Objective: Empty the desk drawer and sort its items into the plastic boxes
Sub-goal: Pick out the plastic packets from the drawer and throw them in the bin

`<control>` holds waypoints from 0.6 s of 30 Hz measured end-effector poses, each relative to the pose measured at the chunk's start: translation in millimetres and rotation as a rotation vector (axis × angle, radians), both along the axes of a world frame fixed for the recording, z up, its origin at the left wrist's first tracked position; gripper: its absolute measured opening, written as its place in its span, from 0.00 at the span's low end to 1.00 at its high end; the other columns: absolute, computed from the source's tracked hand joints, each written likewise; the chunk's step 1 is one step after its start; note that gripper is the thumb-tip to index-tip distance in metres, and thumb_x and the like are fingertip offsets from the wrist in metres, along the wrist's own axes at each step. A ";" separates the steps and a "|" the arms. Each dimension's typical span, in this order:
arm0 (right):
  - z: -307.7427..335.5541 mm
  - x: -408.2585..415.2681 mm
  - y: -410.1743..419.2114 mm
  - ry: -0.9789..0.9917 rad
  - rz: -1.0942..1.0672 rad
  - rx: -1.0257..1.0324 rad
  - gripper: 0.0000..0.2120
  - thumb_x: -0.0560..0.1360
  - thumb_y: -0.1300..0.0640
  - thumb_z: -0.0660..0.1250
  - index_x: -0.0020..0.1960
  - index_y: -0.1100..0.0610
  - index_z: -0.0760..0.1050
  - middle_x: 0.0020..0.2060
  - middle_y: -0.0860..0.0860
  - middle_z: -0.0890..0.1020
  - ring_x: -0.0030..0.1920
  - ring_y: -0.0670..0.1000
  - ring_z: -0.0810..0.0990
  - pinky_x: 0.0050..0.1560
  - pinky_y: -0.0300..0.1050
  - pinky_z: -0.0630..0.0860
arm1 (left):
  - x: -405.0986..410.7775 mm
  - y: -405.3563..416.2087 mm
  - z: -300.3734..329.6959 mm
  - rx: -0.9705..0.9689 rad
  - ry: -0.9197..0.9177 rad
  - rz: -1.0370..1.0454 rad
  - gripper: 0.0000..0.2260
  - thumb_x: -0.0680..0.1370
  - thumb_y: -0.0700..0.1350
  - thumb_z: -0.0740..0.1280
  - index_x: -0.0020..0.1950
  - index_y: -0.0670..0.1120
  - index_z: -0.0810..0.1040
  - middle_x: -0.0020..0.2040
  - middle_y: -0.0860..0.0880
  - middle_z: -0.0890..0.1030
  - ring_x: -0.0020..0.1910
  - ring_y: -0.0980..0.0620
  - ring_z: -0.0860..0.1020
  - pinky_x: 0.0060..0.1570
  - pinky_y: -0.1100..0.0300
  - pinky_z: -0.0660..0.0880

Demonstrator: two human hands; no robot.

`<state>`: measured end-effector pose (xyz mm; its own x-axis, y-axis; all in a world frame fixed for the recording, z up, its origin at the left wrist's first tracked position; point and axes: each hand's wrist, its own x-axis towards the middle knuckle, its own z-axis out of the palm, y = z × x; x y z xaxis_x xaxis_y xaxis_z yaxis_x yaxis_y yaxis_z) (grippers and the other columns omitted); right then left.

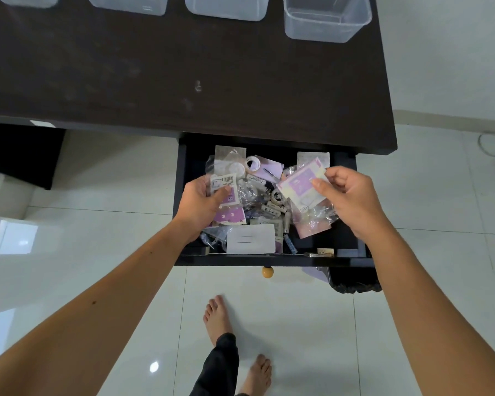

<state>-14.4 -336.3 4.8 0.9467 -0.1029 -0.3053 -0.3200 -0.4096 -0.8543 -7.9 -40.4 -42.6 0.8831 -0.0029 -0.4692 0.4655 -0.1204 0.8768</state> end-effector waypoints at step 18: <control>-25.8 5.1 75.8 0.033 0.038 0.075 0.10 0.73 0.52 0.80 0.52 0.46 0.83 0.48 0.48 0.84 0.49 0.49 0.84 0.54 0.48 0.85 | -2.7 -6.5 16.8 -0.094 0.032 -0.154 0.21 0.74 0.56 0.79 0.56 0.41 0.84 0.52 0.26 0.81 0.47 0.37 0.81 0.51 0.24 0.78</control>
<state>-9.3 -260.5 -21.0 0.9389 -0.0431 -0.3416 -0.3338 -0.3568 -0.8725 -10.6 -46.9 -25.8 0.8536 -0.1824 -0.4880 0.4753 -0.1110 0.8728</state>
